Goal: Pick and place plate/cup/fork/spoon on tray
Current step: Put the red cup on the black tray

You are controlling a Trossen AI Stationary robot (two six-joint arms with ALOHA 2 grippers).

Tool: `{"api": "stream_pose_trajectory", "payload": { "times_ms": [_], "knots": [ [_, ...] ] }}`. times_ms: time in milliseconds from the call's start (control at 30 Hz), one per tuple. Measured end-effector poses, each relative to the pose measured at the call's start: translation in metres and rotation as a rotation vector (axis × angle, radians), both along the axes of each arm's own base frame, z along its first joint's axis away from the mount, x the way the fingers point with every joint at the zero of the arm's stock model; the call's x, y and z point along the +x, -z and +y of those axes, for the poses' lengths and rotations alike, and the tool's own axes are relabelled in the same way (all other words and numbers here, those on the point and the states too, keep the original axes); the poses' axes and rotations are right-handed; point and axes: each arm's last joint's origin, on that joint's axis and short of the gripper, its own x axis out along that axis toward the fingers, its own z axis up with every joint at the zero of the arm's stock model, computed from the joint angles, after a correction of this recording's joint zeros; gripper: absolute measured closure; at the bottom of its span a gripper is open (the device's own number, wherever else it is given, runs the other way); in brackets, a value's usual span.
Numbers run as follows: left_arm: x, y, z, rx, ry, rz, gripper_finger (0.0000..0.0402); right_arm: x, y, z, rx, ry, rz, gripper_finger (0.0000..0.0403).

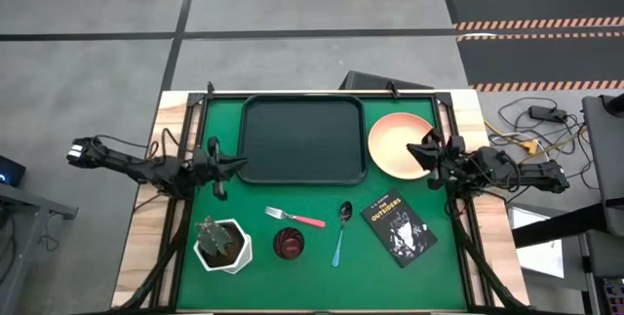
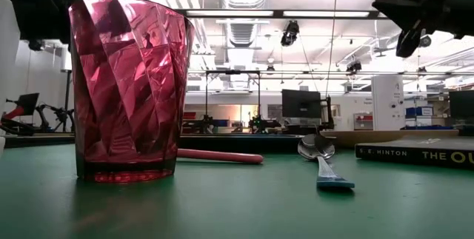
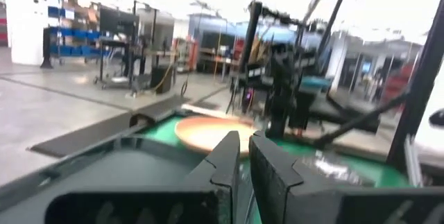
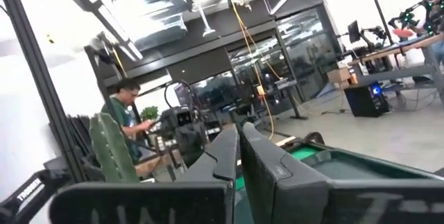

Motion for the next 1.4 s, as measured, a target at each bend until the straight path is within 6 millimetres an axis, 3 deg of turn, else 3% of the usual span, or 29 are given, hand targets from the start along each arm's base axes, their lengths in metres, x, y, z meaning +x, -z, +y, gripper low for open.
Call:
{"api": "stream_pose_trajectory", "payload": {
  "times_ms": [433, 533, 800, 933, 1133, 1400],
  "knots": [
    [-0.002, -0.014, 0.002, -0.016, -0.037, -0.127, 0.0386, -0.001, -0.003, -0.002, 0.029, 0.047, -0.018, 0.0394],
    [-0.003, -0.019, 0.004, 0.065, -0.149, -0.118, 0.0386, 0.002, -0.005, -0.001, 0.043, 0.042, -0.030, 0.0394],
    [-0.006, -0.048, 0.006, 0.308, -0.242, -0.125, 0.0386, 0.022, -0.008, -0.002, 0.020, 0.078, -0.032, 0.0394],
    [-0.008, -0.058, 0.007, 0.377, -0.323, -0.098, 0.0386, 0.048, -0.006, -0.002, 0.004, 0.082, 0.086, 0.0394],
    [-0.012, -0.069, 0.011, 0.432, -0.462, -0.032, 0.0386, 0.089, -0.030, -0.001, -0.035, 0.079, 0.170, 0.0394],
    [-0.016, -0.070, 0.012, 0.424, -0.467, -0.048, 0.0386, 0.157, -0.056, 0.002, -0.084, 0.004, 0.257, 0.0394]
  ]
}}
